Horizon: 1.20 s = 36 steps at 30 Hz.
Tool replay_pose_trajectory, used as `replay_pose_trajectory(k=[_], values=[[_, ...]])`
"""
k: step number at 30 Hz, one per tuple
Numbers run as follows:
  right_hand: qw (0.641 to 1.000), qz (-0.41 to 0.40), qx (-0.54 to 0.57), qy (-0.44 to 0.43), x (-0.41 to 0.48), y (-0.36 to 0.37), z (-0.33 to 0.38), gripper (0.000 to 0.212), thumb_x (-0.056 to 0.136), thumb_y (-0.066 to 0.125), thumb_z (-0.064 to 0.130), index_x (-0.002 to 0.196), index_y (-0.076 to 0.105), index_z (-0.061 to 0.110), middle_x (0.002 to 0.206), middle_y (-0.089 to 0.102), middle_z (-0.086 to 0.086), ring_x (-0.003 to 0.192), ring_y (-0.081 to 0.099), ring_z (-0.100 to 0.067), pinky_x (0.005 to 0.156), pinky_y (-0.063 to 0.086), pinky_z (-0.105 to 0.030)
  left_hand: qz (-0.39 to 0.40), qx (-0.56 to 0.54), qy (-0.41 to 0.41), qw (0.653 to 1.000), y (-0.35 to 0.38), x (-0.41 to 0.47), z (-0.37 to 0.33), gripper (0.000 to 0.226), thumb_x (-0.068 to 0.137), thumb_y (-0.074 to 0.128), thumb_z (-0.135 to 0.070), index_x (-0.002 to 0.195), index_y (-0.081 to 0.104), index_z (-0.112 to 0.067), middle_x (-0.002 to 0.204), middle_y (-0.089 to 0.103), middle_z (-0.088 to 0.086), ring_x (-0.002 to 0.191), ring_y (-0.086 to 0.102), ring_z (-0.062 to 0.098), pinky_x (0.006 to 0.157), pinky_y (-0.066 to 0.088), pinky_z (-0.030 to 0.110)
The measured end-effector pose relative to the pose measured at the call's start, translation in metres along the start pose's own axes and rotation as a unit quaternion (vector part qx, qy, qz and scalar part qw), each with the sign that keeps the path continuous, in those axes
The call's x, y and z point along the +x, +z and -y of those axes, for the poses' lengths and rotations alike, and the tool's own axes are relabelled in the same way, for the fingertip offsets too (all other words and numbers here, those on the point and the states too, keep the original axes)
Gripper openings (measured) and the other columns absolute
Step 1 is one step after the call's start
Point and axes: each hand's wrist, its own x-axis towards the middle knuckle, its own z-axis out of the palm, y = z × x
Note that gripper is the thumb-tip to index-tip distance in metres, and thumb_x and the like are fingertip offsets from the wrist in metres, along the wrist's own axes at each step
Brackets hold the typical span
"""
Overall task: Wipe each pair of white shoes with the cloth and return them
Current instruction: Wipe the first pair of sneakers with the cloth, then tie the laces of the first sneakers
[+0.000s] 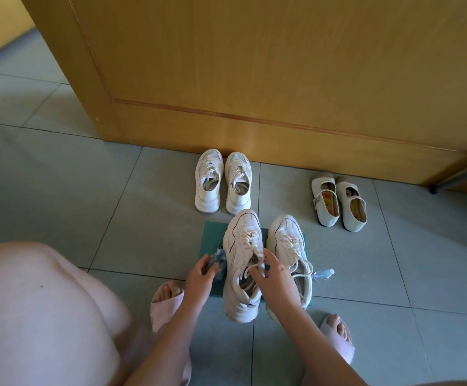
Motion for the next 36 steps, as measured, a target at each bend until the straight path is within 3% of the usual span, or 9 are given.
replay_pose_trajectory(k=[5, 8, 12, 16, 24, 27, 30, 33, 36], values=[[1.000, -0.001, 0.009, 0.013, -0.007, -0.006, -0.002, 0.049, 0.092, 0.053, 0.028, 0.139, 0.040, 0.024, 0.127, 0.060, 0.000, 0.103, 0.063, -0.018, 0.083, 0.054, -0.038, -0.050, 0.036, 0.007, 0.998, -0.002, 0.003, 0.008, 0.038, 0.093, 0.054, -0.013, 0.131, 0.052, -0.009, 0.128, 0.058, 0.012, 0.117, 0.055, 0.027, 0.101, 0.044, 0.043], [1.000, -0.013, 0.000, 0.022, -0.009, -0.009, -0.004, 0.047, 0.090, 0.055, 0.023, 0.136, 0.044, 0.020, 0.107, 0.067, 0.003, 0.087, 0.065, -0.014, 0.072, 0.053, -0.029, -0.094, 0.067, 0.064, 0.991, -0.005, -0.001, -0.008, 0.034, 0.093, 0.053, -0.011, 0.127, 0.055, -0.011, 0.127, 0.057, 0.008, 0.118, 0.053, 0.022, 0.100, 0.042, 0.034], [0.999, -0.023, 0.028, 0.016, -0.008, -0.021, -0.001, 0.033, 0.087, 0.058, 0.012, 0.120, 0.060, 0.016, 0.073, 0.060, 0.007, 0.064, 0.056, -0.009, 0.060, 0.048, -0.021, -0.028, 0.087, 0.187, 0.978, 0.002, -0.019, -0.046, 0.017, 0.090, 0.058, -0.009, 0.101, 0.065, -0.019, 0.103, 0.067, -0.005, 0.092, 0.060, 0.003, 0.078, 0.042, 0.006], [0.979, 0.013, 0.192, 0.072, -0.004, -0.033, 0.001, 0.033, 0.084, 0.060, 0.000, 0.117, 0.060, 0.004, 0.079, 0.063, -0.005, 0.057, 0.060, -0.015, 0.047, 0.049, -0.018, 0.047, 0.154, 0.165, 0.973, 0.012, -0.034, -0.064, 0.019, 0.082, 0.070, -0.031, 0.096, 0.062, -0.021, 0.090, 0.064, -0.009, 0.079, 0.058, 0.002, 0.071, 0.047, 0.018], [0.988, -0.015, 0.146, 0.054, 0.002, -0.021, -0.002, 0.028, 0.087, 0.064, 0.036, 0.099, 0.067, 0.011, 0.075, 0.064, 0.006, 0.059, 0.056, -0.010, 0.055, 0.048, -0.026, 0.001, 0.245, 0.156, 0.957, 0.022, -0.038, -0.066, 0.011, 0.083, 0.069, -0.024, 0.084, 0.058, -0.025, 0.085, 0.063, -0.009, 0.079, 0.059, 0.008, 0.067, 0.048, 0.023], [0.994, -0.048, 0.066, 0.070, 0.006, -0.017, 0.006, 0.030, 0.084, 0.062, 0.047, 0.086, 0.063, 0.017, 0.075, 0.064, 0.006, 0.066, 0.058, -0.012, 0.055, 0.039, -0.024, 0.025, 0.223, 0.139, 0.965, 0.020, -0.032, -0.075, 0.007, 0.083, 0.068, -0.023, 0.083, 0.062, -0.022, 0.086, 0.065, -0.006, 0.081, 0.061, 0.010, 0.071, 0.049, 0.025], [0.994, -0.070, 0.039, 0.077, 0.008, -0.013, 0.013, 0.012, 0.087, 0.058, 0.032, 0.083, 0.057, 0.020, 0.074, 0.060, 0.007, 0.071, 0.055, -0.014, 0.053, 0.036, -0.021, 0.046, 0.154, 0.074, 0.984, 0.015, -0.030, -0.080, 0.008, 0.086, 0.063, -0.021, 0.090, 0.058, -0.018, 0.083, 0.063, -0.006, 0.081, 0.059, 0.013, 0.067, 0.045, 0.024], [0.981, -0.078, 0.154, 0.092, 0.012, -0.012, 0.014, 0.010, 0.083, 0.057, 0.027, 0.075, 0.057, 0.021, 0.069, 0.059, 0.008, 0.079, 0.055, -0.019, 0.062, 0.040, -0.027, 0.048, 0.059, 0.042, 0.996, 0.011, -0.034, -0.091, 0.013, 0.090, 0.057, -0.018, 0.103, 0.054, -0.017, 0.073, 0.064, -0.002, 0.067, 0.061, 0.012, 0.069, 0.049, 0.027], [0.954, -0.049, 0.277, 0.108, 0.014, -0.020, 0.016, 0.018, 0.079, 0.057, 0.021, 0.061, 0.058, 0.020, 0.047, 0.048, 0.011, 0.062, 0.043, -0.013, 0.070, 0.033, -0.031, 0.070, -0.029, 0.060, 0.995, 0.008, -0.038, -0.111, 0.017, 0.098, 0.046, -0.014, 0.108, 0.059, -0.013, 0.078, 0.065, 0.001, 0.054, 0.062, -0.002, 0.053, 0.047, 0.010]])
